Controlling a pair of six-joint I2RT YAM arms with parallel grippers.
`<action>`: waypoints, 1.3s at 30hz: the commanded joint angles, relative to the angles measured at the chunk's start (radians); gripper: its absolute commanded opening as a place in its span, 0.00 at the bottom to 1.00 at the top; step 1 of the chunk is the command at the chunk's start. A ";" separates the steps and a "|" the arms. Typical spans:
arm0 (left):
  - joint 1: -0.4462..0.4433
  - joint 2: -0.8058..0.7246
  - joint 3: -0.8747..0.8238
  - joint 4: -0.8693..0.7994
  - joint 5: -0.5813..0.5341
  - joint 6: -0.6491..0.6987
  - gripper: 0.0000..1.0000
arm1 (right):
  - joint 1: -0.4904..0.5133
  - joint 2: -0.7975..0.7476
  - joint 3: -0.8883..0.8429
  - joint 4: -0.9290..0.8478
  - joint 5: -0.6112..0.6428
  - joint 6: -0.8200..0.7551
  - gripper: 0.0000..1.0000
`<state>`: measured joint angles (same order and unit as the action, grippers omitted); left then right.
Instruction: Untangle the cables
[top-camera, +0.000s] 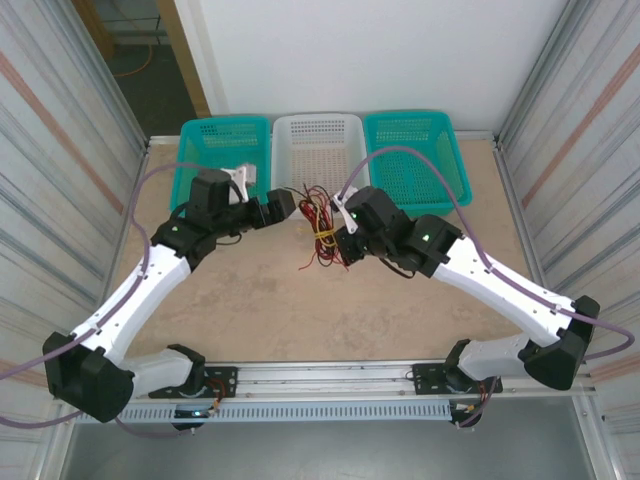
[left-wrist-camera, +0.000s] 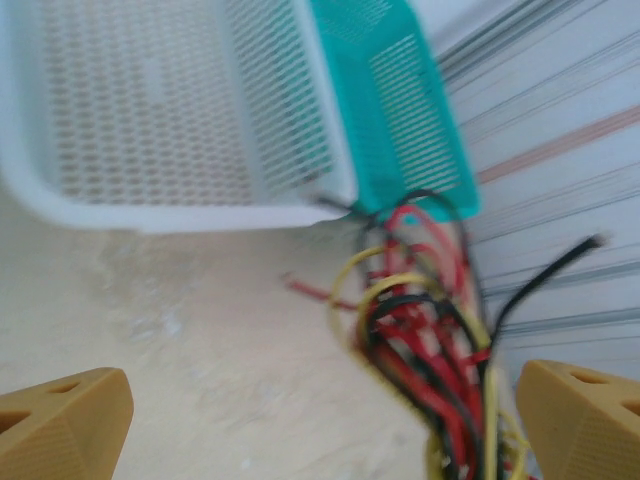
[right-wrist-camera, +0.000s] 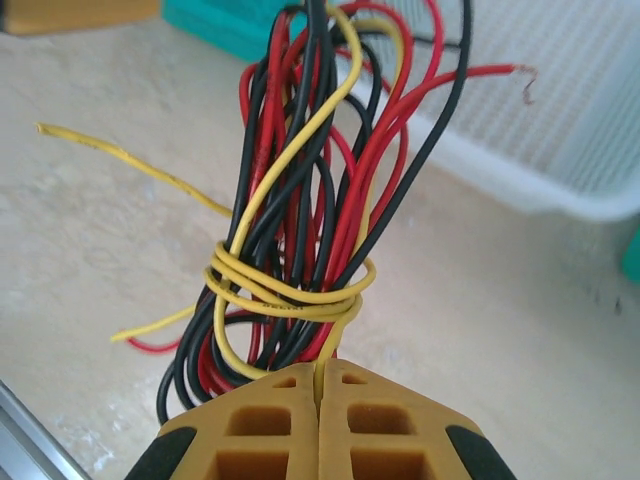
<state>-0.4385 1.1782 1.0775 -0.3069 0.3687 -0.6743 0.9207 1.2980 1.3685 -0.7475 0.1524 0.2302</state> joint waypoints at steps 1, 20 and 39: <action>-0.006 0.005 0.014 0.080 0.157 -0.135 0.99 | 0.004 0.044 0.088 -0.003 -0.016 -0.131 0.00; 0.031 0.010 -0.138 0.259 0.239 -0.241 0.76 | 0.087 0.146 0.228 0.028 -0.113 -0.184 0.00; 0.066 -0.068 -0.113 0.282 0.341 -0.245 0.00 | -0.045 0.130 0.298 0.023 -0.255 -0.025 0.00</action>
<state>-0.3805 1.1278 0.9539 -0.0463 0.6518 -0.9226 0.9272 1.4567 1.6218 -0.7544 -0.0700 0.1452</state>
